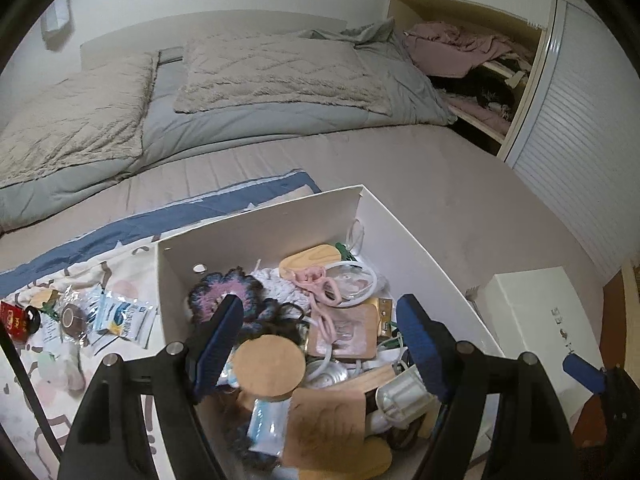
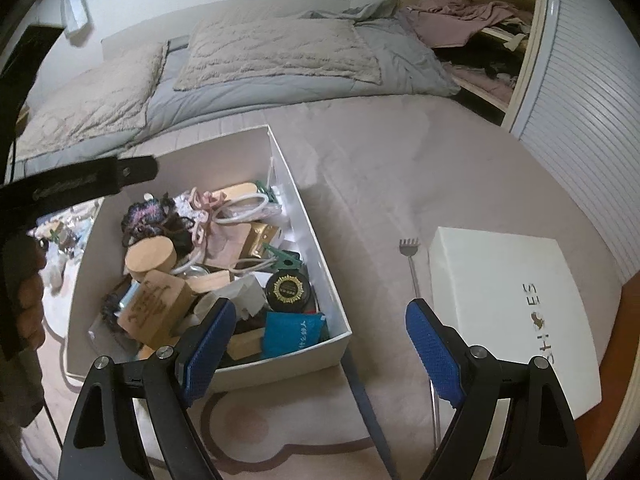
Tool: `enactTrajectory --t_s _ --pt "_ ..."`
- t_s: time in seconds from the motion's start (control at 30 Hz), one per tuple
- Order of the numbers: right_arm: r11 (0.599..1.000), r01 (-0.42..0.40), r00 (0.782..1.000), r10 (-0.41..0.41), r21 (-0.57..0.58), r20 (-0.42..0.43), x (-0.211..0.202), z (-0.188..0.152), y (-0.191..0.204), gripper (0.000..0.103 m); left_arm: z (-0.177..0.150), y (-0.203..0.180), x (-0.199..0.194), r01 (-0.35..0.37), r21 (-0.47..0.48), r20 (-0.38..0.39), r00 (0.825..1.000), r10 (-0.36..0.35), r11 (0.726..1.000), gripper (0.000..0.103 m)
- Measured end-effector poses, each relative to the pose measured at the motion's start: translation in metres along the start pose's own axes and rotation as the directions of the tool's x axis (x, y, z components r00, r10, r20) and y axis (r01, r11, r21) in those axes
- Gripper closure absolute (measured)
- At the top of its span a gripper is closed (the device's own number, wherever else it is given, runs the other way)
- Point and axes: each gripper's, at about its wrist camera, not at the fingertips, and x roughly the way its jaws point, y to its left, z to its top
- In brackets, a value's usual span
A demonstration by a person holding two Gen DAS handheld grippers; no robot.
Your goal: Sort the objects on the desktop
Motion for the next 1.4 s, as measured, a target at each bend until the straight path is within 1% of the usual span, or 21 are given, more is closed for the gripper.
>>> enactTrajectory --t_s 0.1,0.17,0.27,0.33,0.37,0.43,0.57,0.67,0.77,1.1,1.4 --pt "1.0 -0.008 1.0 0.008 0.014 0.01 -0.006 0.001 0.003 0.013 -0.003 0.008 -0.012 -0.001 0.003 0.008 1.0 0.001 1.0 0.024" --pt "1.0 -0.009 1.0 0.008 0.015 0.017 -0.009 0.001 0.007 0.004 -0.004 0.015 -0.021 -0.006 0.003 0.02 1.0 0.006 1.0 0.023" --pt "1.0 -0.011 0.999 0.01 0.012 0.037 -0.017 0.002 0.014 0.0 -0.008 0.025 -0.035 -0.018 -0.009 0.053 0.998 0.019 1.0 0.012" --pt "1.0 -0.015 0.998 0.014 0.017 0.058 -0.024 0.003 0.018 0.0 -0.012 0.036 -0.046 -0.016 -0.033 0.072 0.997 0.019 0.999 0.001" --pt "1.0 -0.016 0.998 0.015 0.019 0.065 -0.027 0.003 0.019 0.0 -0.014 0.041 -0.05 -0.017 -0.045 0.074 0.997 0.02 0.999 0.0" --pt "1.0 -0.023 0.996 0.021 0.021 0.082 -0.032 0.004 0.022 0.0 -0.017 0.05 -0.056 -0.024 -0.056 0.072 0.997 0.028 0.998 0.0" --pt "0.999 -0.026 0.995 0.024 0.026 0.097 -0.041 0.002 0.028 0.0 -0.025 0.068 -0.071 -0.064 -0.061 0.072 0.995 0.068 0.996 0.0" --pt "0.999 -0.032 0.994 0.028 0.029 0.11 -0.048 0.001 0.03 0.0 -0.032 0.08 -0.084 -0.09 -0.049 0.07 0.993 0.094 0.995 0.0" --pt "0.999 -0.032 0.992 0.029 0.024 0.122 -0.055 0.001 0.036 0.0 -0.04 0.094 -0.099 -0.111 -0.038 0.085 0.99 0.114 0.993 0.0" --pt "0.998 -0.066 0.987 0.063 0.013 0.146 -0.075 -0.004 0.059 0.0 -0.062 0.121 -0.145 -0.149 -0.024 0.13 0.98 0.151 0.988 0.0" --pt "0.996 -0.091 0.982 0.09 -0.002 0.164 -0.096 -0.013 0.08 0.0 -0.083 0.136 -0.176 -0.159 0.002 0.142 0.977 0.157 0.987 0.0"
